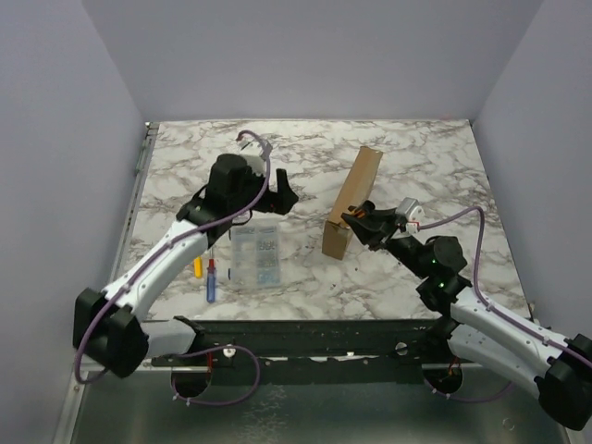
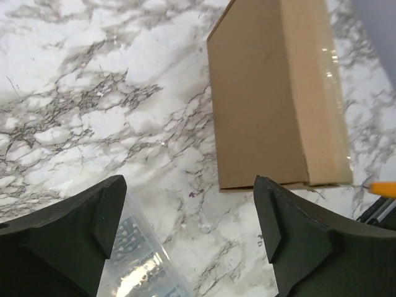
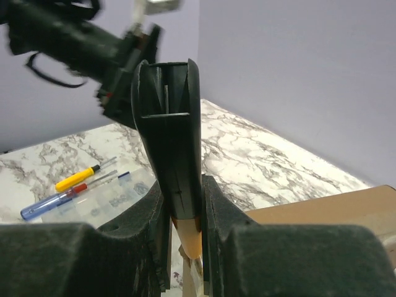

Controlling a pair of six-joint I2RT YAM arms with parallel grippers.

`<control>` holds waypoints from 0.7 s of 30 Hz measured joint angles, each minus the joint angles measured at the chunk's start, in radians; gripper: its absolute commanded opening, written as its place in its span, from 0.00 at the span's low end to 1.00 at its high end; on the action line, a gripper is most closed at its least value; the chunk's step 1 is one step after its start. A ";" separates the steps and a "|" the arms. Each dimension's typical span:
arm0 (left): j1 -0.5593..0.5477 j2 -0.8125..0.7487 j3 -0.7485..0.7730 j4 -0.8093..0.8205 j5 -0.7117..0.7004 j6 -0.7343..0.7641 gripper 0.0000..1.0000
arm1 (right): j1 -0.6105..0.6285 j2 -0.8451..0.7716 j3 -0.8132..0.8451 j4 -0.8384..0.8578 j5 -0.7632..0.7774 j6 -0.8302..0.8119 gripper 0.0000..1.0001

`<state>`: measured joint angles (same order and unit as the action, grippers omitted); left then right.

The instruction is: Unpack the express box

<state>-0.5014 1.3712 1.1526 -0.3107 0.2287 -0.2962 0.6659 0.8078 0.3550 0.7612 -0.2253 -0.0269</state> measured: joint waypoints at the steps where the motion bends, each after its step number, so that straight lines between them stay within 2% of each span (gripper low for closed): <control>1: 0.004 -0.071 -0.068 0.042 -0.014 -0.014 0.93 | 0.000 0.004 0.006 -0.007 0.005 0.000 0.01; 6: -0.068 -0.393 -0.492 0.395 -0.072 -0.074 0.96 | 0.000 0.030 0.038 -0.035 0.027 0.011 0.01; 8: -0.166 -0.478 -0.662 0.542 -0.132 -0.074 0.99 | 0.000 0.031 0.040 -0.040 0.032 0.016 0.01; 10: -0.274 -0.497 -0.761 0.647 -0.192 -0.062 0.99 | 0.000 0.031 0.045 -0.047 0.035 0.019 0.01; 14: -0.503 -0.423 -0.850 0.873 -0.338 0.018 0.99 | 0.000 0.032 0.050 -0.055 0.041 0.026 0.01; 16: -0.576 -0.364 -0.866 0.998 -0.391 0.066 0.99 | 0.000 0.032 0.051 -0.057 0.043 0.027 0.01; 21: -0.606 -0.137 -0.863 1.276 -0.516 0.145 0.99 | 0.000 0.032 0.062 -0.075 0.045 0.027 0.01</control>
<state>-1.1076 1.2346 0.2893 0.9653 -0.2874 -0.1513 0.6662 0.8398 0.4168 0.6861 -0.1799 0.0002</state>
